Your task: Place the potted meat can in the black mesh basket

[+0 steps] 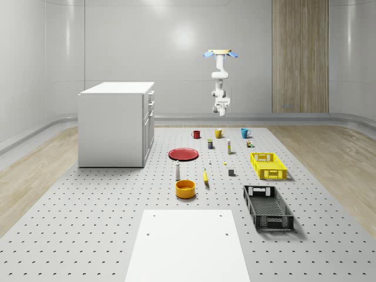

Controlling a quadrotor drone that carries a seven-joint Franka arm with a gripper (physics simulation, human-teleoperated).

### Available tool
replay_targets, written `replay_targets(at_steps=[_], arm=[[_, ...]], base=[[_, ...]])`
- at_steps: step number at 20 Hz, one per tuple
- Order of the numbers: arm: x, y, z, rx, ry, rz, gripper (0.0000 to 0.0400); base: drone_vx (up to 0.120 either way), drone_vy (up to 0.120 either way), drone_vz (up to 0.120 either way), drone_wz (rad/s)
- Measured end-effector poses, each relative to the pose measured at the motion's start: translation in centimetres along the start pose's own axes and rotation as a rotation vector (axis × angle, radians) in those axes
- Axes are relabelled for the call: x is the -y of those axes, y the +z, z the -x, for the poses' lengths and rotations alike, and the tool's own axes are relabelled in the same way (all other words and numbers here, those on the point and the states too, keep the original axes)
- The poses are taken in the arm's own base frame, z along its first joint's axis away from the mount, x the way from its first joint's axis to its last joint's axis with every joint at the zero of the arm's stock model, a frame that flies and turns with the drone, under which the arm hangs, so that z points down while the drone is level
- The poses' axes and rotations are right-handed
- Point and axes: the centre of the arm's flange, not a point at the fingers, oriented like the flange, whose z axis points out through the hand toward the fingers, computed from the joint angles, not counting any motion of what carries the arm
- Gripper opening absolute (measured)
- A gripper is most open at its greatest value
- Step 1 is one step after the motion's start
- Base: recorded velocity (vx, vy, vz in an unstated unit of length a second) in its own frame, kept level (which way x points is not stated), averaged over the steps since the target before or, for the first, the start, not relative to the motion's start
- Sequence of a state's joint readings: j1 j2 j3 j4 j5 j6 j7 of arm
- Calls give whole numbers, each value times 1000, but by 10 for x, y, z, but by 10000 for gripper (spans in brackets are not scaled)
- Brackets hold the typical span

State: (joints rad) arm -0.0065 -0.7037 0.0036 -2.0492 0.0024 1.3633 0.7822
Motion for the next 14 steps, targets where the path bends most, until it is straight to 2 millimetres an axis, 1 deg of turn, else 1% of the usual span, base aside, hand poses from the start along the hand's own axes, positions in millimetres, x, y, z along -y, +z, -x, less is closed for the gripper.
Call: replay_targets(at_steps=[14], arm=[[0,-3,1,-8,0,-7,400]], base=[[0,0,0,0]])
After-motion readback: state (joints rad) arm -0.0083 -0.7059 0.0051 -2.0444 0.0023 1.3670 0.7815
